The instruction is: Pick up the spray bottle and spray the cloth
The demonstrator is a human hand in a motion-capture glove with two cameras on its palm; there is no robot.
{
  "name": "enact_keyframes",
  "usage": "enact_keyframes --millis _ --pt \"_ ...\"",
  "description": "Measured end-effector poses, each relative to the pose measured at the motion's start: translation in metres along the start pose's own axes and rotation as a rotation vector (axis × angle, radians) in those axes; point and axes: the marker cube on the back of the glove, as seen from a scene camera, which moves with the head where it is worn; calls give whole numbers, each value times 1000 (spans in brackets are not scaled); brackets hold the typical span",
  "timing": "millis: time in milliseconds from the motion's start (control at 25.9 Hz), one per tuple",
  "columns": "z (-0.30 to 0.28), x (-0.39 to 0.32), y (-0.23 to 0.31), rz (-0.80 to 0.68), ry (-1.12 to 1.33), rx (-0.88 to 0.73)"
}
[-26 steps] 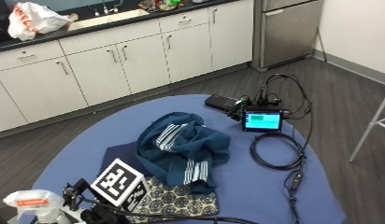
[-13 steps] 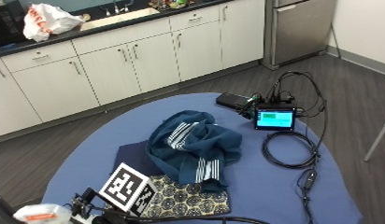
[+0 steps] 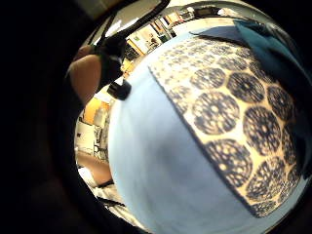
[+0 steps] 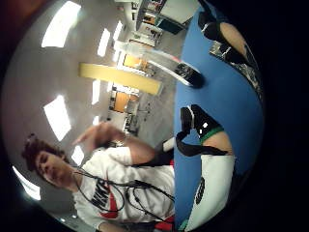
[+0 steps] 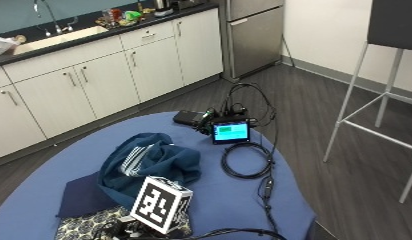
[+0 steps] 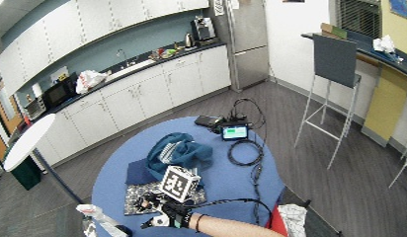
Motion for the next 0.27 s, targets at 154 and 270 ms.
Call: enact_keyframes --millis 154,270 --pt "13 12 -11 -6 11 -3" --pt "18 21 -16 -14 11 5"
